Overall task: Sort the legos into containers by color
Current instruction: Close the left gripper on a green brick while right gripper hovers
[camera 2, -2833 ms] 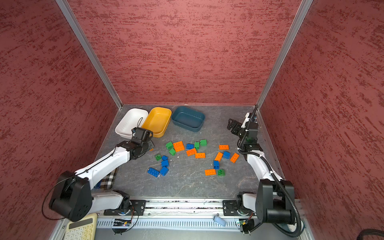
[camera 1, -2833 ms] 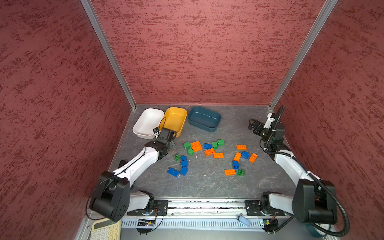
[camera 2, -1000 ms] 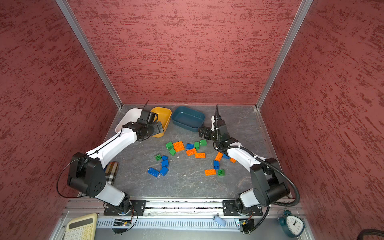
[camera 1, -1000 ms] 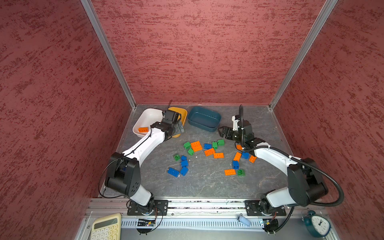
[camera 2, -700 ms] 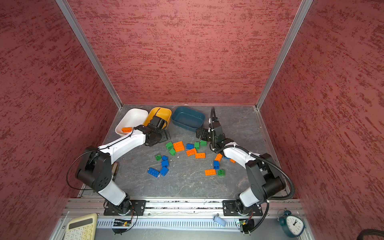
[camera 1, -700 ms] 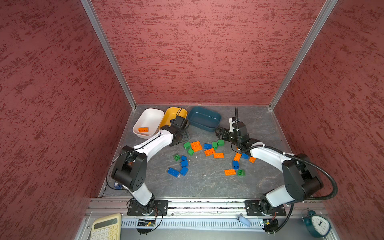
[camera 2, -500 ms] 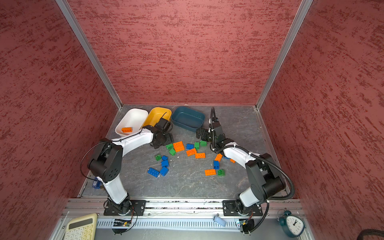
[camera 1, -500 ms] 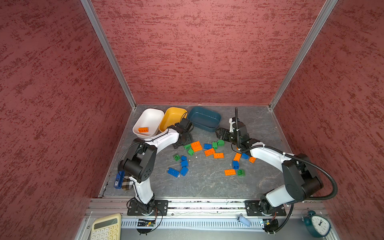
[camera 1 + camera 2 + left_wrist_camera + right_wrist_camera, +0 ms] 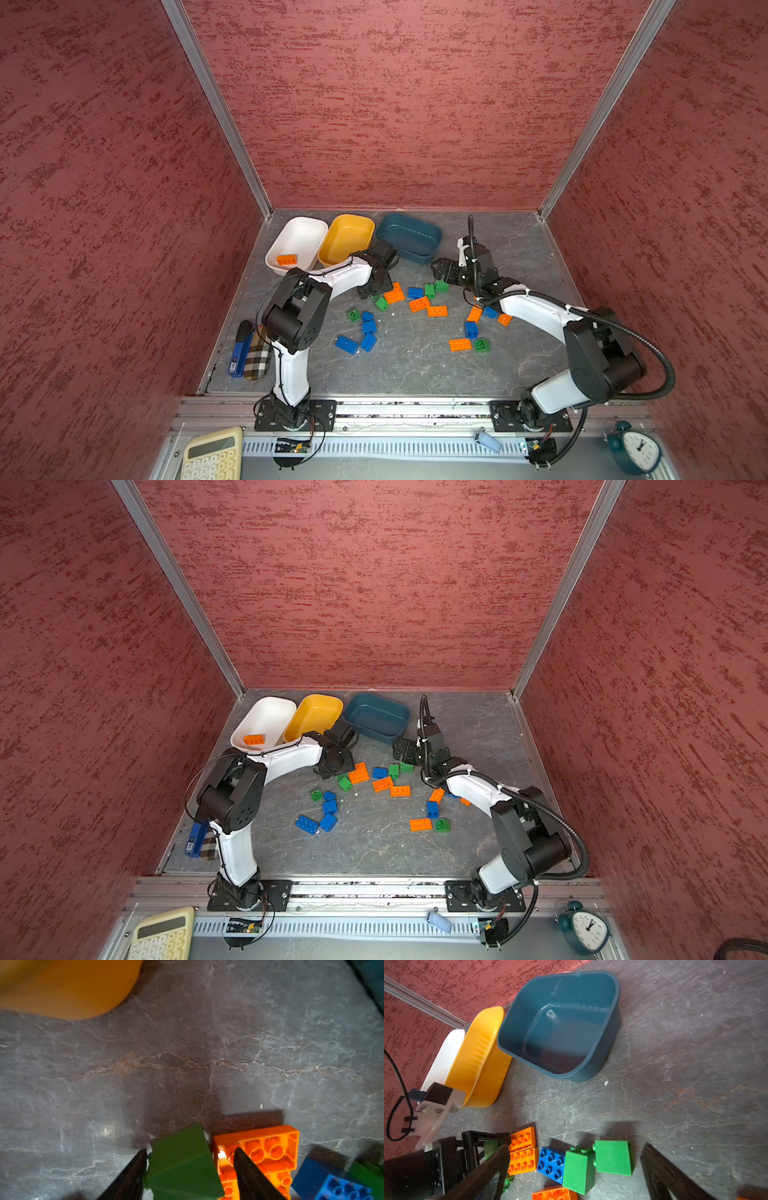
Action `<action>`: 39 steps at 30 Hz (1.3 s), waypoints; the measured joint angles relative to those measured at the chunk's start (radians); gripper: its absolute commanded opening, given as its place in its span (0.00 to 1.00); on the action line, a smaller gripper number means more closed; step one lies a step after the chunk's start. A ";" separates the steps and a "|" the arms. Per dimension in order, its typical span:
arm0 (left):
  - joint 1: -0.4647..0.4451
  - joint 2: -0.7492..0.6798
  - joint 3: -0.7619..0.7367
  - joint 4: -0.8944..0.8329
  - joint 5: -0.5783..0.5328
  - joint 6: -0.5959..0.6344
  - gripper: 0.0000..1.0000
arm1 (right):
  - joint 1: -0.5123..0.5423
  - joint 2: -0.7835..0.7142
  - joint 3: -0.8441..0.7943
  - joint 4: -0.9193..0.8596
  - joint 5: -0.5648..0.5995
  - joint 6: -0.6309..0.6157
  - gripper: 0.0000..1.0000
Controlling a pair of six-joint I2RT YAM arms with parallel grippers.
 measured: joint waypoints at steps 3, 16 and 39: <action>-0.001 0.001 0.000 0.001 -0.009 -0.002 0.56 | 0.001 0.000 0.000 -0.003 0.001 0.000 0.99; -0.003 -0.033 -0.052 0.035 -0.040 -0.003 0.46 | 0.006 0.003 0.006 -0.034 0.013 -0.009 0.99; 0.009 -0.109 -0.140 0.082 -0.045 -0.022 0.70 | 0.020 0.027 0.040 -0.061 0.021 -0.016 0.99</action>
